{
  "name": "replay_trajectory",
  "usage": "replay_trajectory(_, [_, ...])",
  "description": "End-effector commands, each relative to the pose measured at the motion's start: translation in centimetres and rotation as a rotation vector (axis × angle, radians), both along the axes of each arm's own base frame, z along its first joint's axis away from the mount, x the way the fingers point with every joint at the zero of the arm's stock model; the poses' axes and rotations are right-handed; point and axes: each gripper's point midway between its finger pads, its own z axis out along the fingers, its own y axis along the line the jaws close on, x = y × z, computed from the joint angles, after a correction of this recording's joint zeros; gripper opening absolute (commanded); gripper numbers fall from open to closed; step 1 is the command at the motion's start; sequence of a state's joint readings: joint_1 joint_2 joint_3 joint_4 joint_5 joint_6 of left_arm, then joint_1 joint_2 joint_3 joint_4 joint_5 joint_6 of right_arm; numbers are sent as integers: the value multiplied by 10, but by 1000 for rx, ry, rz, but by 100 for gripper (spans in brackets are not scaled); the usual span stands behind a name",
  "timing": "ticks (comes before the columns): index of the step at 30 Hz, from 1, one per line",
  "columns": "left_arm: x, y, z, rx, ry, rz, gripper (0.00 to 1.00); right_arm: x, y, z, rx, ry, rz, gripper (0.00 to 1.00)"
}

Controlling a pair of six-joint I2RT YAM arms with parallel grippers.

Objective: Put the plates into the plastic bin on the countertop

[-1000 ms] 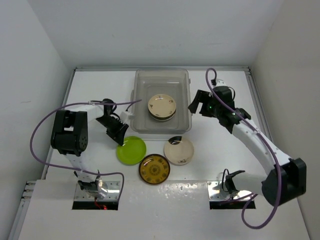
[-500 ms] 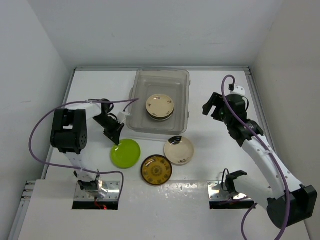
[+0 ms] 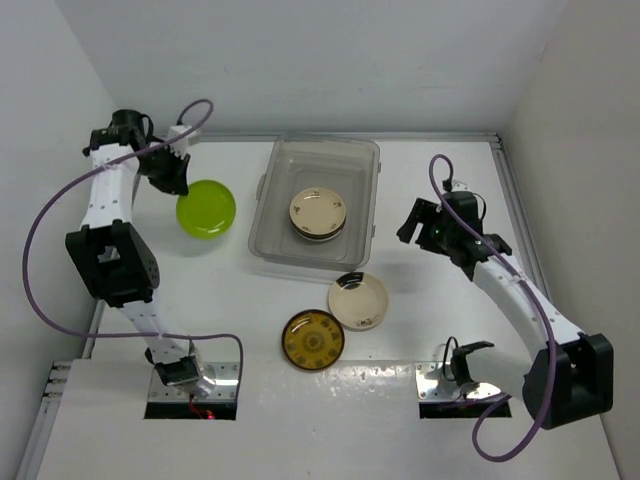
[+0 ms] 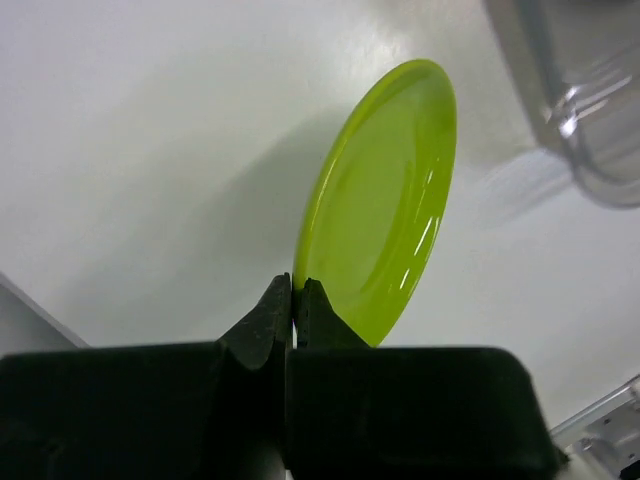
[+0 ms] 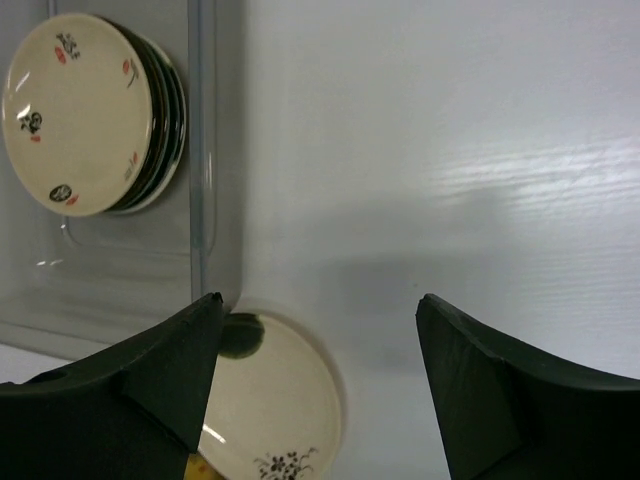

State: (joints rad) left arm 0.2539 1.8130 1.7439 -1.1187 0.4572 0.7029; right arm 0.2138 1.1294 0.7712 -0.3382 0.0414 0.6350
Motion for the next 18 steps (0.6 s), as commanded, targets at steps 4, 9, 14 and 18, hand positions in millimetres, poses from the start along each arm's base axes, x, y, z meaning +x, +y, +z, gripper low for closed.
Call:
replay_trajectory(4, [63,-45,121,-277,-309,52,0,7,35,-2,143,-31,69,67])
replay_trajectory(9, [71,-132,132,-368,-319,-84,0,47,69,2,123,-17,110,64])
replay_trajectory(14, [85,-180,74,-370,-166,-71,0,85,82,-13,103,27,85,56])
replay_trajectory(18, [91,-221,20,-395,-28,-86,0,105,85,-34,68,67,78,55])
